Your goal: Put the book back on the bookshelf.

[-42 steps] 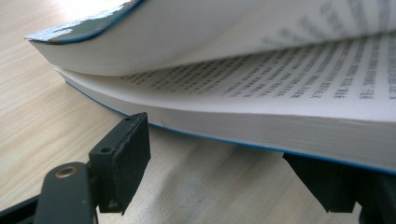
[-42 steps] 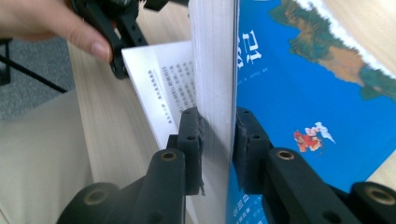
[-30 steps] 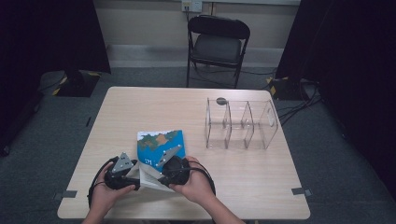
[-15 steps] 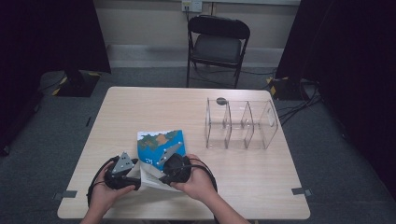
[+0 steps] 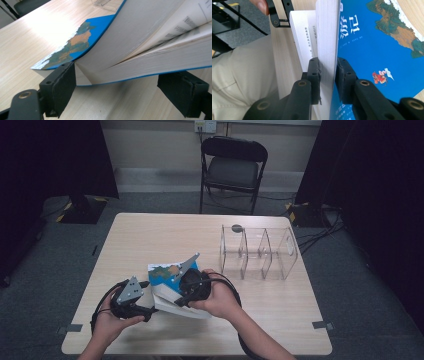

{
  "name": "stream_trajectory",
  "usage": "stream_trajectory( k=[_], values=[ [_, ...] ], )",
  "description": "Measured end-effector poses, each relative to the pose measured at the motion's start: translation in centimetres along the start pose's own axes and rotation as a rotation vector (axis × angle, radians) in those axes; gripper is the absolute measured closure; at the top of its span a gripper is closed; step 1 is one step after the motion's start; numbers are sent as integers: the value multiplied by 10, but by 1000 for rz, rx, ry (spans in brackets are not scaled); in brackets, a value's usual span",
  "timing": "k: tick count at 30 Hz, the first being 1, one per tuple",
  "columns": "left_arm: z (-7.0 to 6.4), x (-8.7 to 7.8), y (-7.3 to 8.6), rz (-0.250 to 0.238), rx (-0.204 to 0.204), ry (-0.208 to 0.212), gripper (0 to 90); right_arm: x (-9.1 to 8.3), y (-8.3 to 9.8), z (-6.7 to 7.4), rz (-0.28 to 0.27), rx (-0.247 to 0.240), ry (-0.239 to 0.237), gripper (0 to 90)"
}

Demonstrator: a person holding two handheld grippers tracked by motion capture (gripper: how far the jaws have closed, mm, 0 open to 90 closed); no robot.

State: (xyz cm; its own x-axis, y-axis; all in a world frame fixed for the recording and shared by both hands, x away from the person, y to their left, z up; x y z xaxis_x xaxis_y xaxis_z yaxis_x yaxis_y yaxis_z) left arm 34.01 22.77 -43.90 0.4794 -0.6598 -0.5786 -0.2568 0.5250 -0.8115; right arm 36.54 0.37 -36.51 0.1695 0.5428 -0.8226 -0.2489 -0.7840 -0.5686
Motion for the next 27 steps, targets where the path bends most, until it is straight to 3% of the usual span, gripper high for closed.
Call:
stream_trajectory(
  k=[2, 6, 13, 27],
  values=[
    [1, -2, -2, -12, 20, 2, 149, -2, -1, -4, -4, 2, -18, 748],
    [3, -4, -5, -52, 17, 32, 137, -6, -6, -8, 8, -11, -31, 748],
    [6, -4, -6, -43, 36, 44, 124, -6, -10, -10, 18, -33, -40, 747],
    [3, -3, -5, -11, 75, 28, 84, -5, -8, -10, 8, -22, -40, 748]
  ],
)
Point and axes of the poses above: each handheld gripper's, and its own axes: x roughly forward along the jaws, y roughly out of its underside, z roughly to its left, the point moved 1 cm from there along x, roughly forward along the jaws, and after that the axes turned 6 degrees about y, right-handed, at the moved point
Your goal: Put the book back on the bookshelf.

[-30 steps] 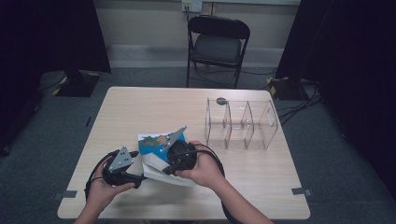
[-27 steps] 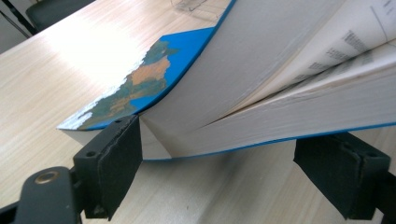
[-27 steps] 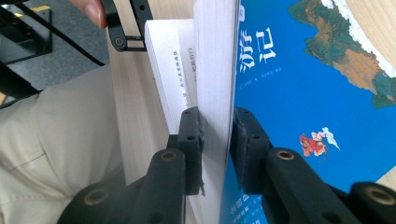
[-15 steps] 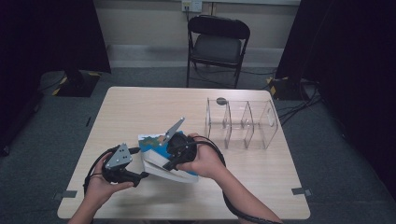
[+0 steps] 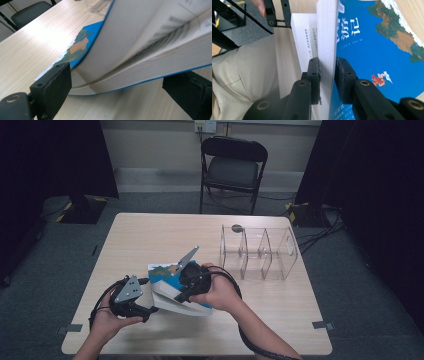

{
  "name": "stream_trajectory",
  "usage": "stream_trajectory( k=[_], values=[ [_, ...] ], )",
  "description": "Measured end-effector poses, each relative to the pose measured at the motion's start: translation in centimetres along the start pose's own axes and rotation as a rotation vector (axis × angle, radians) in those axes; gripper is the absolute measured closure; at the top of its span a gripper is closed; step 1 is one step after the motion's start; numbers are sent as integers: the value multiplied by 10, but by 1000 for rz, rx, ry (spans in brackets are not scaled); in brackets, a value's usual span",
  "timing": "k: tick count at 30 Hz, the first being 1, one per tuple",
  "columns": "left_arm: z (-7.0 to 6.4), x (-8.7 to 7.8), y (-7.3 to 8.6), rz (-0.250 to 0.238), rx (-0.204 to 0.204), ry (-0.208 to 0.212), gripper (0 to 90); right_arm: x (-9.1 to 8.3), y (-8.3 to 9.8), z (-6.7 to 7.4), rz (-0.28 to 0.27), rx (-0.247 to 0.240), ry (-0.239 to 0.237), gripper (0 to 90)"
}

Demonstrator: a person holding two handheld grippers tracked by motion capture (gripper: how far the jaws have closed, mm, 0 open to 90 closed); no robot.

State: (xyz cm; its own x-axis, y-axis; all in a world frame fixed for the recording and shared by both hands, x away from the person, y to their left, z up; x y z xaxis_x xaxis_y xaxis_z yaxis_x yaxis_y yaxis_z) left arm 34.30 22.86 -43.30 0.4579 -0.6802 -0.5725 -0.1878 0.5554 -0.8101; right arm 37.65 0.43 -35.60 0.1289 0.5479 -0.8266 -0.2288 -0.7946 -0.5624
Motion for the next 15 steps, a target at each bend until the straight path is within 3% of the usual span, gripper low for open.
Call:
stream_trajectory(
  k=[3, 6, 10, 13, 15],
  values=[
    [-1, 0, -2, 9, 19, -7, 83, 2, 1, 1, 9, -10, -1, 748],
    [0, 1, -3, -15, 48, -7, 83, 2, 1, 1, 6, -10, 1, 748],
    [1, 3, -9, -23, 114, 43, 133, 0, 0, 0, 5, -15, -4, 748],
    [-1, 4, -11, -7, 189, 83, 234, 0, 1, -1, -1, -22, -7, 749],
    [-2, 5, -12, 18, 216, 106, 284, 0, 1, 0, -2, -27, -13, 752]
  ],
)
Point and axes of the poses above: each handheld gripper's, and its own axes: x roughly forward along the jaws, y roughly out of its underside, z roughly to its left, the point moved 1 cm from there along x, roughly forward along the jaws, and after that the axes turned 6 degrees about y, right-handed, at the moved point
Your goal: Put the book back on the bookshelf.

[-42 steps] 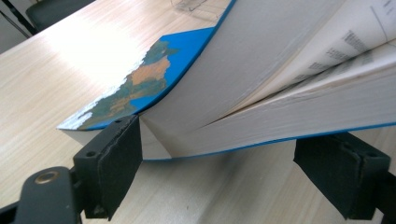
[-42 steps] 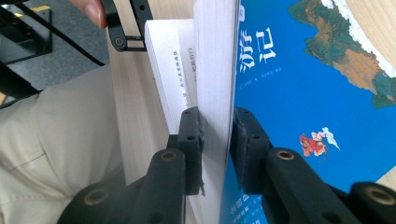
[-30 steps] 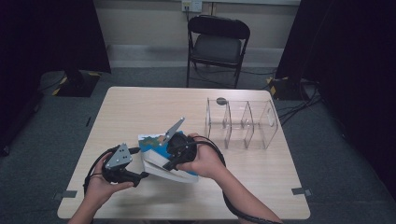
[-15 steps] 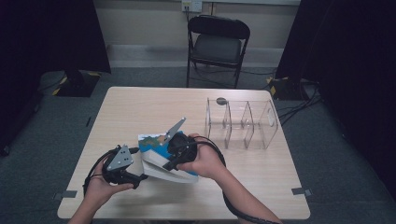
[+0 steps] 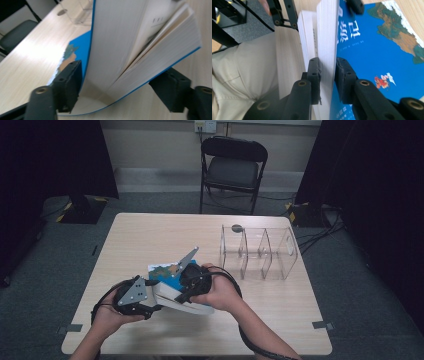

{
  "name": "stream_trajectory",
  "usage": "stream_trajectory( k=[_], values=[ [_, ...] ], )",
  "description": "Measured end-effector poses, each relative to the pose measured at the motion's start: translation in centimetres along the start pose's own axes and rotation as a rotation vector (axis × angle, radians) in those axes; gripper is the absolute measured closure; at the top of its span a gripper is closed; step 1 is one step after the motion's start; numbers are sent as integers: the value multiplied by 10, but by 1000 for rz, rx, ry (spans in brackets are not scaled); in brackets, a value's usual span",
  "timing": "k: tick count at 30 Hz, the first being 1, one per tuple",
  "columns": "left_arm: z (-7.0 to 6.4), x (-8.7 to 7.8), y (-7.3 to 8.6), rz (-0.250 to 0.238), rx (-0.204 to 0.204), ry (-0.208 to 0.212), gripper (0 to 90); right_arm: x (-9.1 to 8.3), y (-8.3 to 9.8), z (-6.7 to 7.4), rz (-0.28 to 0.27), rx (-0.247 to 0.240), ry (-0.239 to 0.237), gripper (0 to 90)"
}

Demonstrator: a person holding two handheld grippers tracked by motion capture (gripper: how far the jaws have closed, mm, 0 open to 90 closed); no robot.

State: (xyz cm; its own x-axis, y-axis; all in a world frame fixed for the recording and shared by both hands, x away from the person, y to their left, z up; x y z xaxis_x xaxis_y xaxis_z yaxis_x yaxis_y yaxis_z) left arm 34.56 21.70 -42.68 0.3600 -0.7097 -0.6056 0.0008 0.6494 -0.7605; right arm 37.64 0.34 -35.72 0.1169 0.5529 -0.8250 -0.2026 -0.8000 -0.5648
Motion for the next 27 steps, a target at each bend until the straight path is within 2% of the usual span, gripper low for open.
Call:
stream_trajectory(
  k=[1, 2, 4, 5, 6, 7, 8, 9, 10, 12, 14, 15, 17, 19, 20, 22, 24, 25, 26, 27],
  values=[
    [-4, 3, -1, 40, 46, 21, 324, -1, 0, 0, -20, 7, -17, 807],
    [-6, 4, -1, 63, 65, 30, 376, -7, -2, -1, -101, 42, -70, 900],
    [-13, 14, -1, 70, 102, 65, 441, -19, -8, -3, -260, 90, -159, 900],
    [-17, 20, -3, 82, 107, 60, 458, -26, -13, -2, -249, 67, -104, 900],
    [-18, 25, -4, 82, 112, 56, 470, -32, -17, -2, -262, 60, -75, 884],
    [-19, 29, -4, 82, 104, 57, 480, -37, -17, -4, -295, 84, -71, 828],
    [-19, 31, -5, 81, 101, 49, 484, -43, -16, -7, -304, 107, -42, 762],
    [-20, 32, -6, 79, 98, 46, 490, -48, -12, -9, -309, 133, 12, 679],
    [-19, 31, -7, 75, 86, 45, 493, -51, -5, -13, -324, 156, 43, 589],
    [-17, 28, -10, 63, 81, 40, 499, -50, 14, -20, -334, 187, 75, 517],
    [-15, 24, -12, 40, 59, 39, 512, -44, 36, -25, -299, 191, 132, 419],
    [-15, 23, -13, 33, 56, 36, 516, -41, 46, -28, -299, 196, 142, 399],
    [-15, 22, -14, 35, 49, 30, 525, -37, 64, -33, -335, 227, 135, 357],
    [-14, 23, -14, 42, 45, 32, 528, -35, 82, -39, -348, 280, 132, 333],
    [-14, 23, -13, 48, 53, 25, 528, -35, 92, -40, -353, 295, 144, 317],
    [-14, 23, -13, 54, 40, 27, 528, -35, 107, -40, -370, 305, 154, 302],
    [-14, 23, -12, 54, 43, 25, 527, -34, 121, -39, -373, 290, 172, 284],
    [-14, 23, -12, 52, 39, 28, 527, -34, 121, -39, -373, 290, 172, 284],
    [-14, 23, -13, 55, 38, 24, 528, -25, 141, -39, -352, 307, 190, 248],
    [-13, 24, -13, 59, 40, 27, 527, -20, 147, -38, -341, 321, 190, 244]
  ],
)
Point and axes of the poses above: each handheld gripper's, and its own axes: x roughly forward along the jaws, y roughly out of its underside, z roughly to its left, the point moved 1 cm from there along x, roughly forward along the jaws, and after that the axes turned 6 degrees about y, right-handed, at the moved point
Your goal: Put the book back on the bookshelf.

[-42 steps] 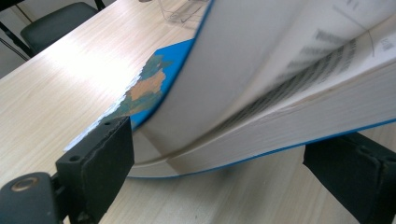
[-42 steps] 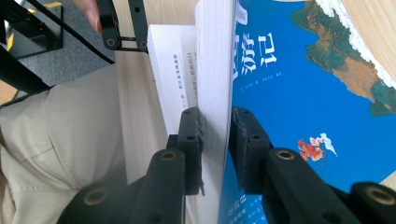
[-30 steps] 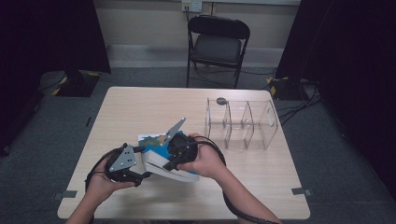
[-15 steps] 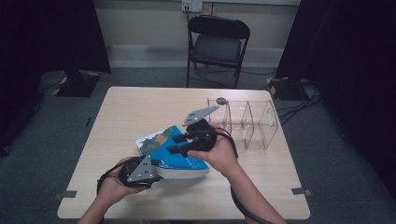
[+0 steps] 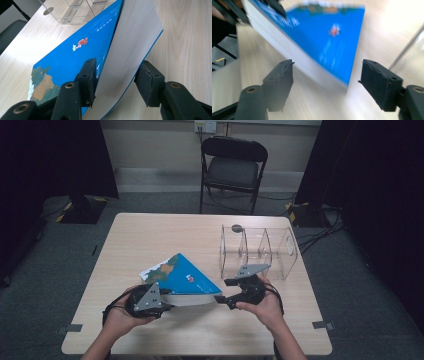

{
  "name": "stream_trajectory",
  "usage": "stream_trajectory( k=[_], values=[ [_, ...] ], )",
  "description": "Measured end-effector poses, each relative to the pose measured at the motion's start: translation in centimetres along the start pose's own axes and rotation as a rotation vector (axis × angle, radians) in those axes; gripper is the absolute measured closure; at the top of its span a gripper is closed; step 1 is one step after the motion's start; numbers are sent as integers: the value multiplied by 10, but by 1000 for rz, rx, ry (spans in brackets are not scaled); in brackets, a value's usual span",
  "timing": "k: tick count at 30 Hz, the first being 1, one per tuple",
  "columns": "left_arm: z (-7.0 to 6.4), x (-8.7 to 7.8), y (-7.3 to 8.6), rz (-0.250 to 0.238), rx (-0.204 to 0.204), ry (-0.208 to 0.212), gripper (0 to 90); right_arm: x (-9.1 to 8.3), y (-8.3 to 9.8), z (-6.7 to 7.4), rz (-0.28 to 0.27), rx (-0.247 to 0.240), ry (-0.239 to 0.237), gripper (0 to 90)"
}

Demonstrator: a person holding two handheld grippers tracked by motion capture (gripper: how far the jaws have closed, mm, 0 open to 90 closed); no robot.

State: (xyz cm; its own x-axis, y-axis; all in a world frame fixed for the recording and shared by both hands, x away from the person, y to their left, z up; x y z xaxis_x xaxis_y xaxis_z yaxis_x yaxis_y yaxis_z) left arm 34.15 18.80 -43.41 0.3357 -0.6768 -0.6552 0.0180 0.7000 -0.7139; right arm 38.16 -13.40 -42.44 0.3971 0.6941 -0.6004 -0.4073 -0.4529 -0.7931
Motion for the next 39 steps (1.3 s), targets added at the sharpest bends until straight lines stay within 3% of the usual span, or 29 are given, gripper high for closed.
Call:
stream_trajectory(
  k=[3, 7, 10, 13, 14, 17, 19, 21, 26, 29, 30, 32, 33, 34, 35, 38, 39],
  values=[
    [0, 0, -1, 3, 0, 0, 526, 20, 26, 1, 100, -10, 25, 228],
    [0, 0, -1, -2, -6, 3, 526, 44, 44, 4, 149, -13, 91, 210],
    [0, 0, -1, 1, -5, 5, 525, 60, 46, 8, 144, -21, 117, 231],
    [-1, 1, 0, 6, 0, 7, 524, 70, 43, 8, 110, -33, 148, 308],
    [-2, 2, 0, 3, -3, 5, 523, 72, 42, 8, 91, -32, 153, 382],
    [-1, 1, 1, -3, -16, 12, 523, 73, 39, 11, 62, -55, 176, 376],
    [0, 0, 1, -12, -19, 14, 522, 72, 38, 12, 46, -46, 185, 393],
    [1, -2, 1, -21, -22, 13, 522, 70, 38, 11, 39, -64, 185, 425],
    [1, -5, 0, -33, -38, 13, 516, 64, 34, 10, 12, -47, 176, 451],
    [-1, 1, 4, -85, -28, 25, 464, 62, 29, 10, 17, -36, 172, 454],
    [-3, 5, 5, -63, -17, 29, 401, 61, 27, 10, 14, -29, 161, 458],
    [-9, 14, 10, -29, 18, 28, 357, 58, 25, 10, 9, 8, 131, 543],
    [-9, 14, 10, -29, 18, 28, 326, 58, 25, 10, 9, 8, 131, 543],
    [-12, 17, 13, -10, 35, 10, 326, 56, 25, 9, -11, 55, 90, 641],
    [-14, 15, 14, -31, 54, -45, 500, 56, 25, 9, 9, 68, 70, 677],
    [-13, 10, 9, 10, 74, -65, 570, 60, 28, 9, 30, 69, 60, 674],
    [-13, 9, 9, 14, 64, -70, 573, 61, 28, 11, 26, 66, 63, 661]
  ],
)
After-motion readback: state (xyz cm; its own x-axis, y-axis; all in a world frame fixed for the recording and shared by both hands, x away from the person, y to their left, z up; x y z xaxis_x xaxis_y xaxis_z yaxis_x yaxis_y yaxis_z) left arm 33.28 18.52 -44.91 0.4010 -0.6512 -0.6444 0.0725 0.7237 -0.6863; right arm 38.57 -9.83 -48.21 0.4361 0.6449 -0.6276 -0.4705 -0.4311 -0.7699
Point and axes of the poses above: each handheld gripper's, and its own axes: x roughly forward along the jaws, y roughly out of its underside, z roughly to its left, the point moved 1 cm from there along x, roughly forward along the jaws, and after that the axes turned 6 degrees about y, right-handed, at the moved point
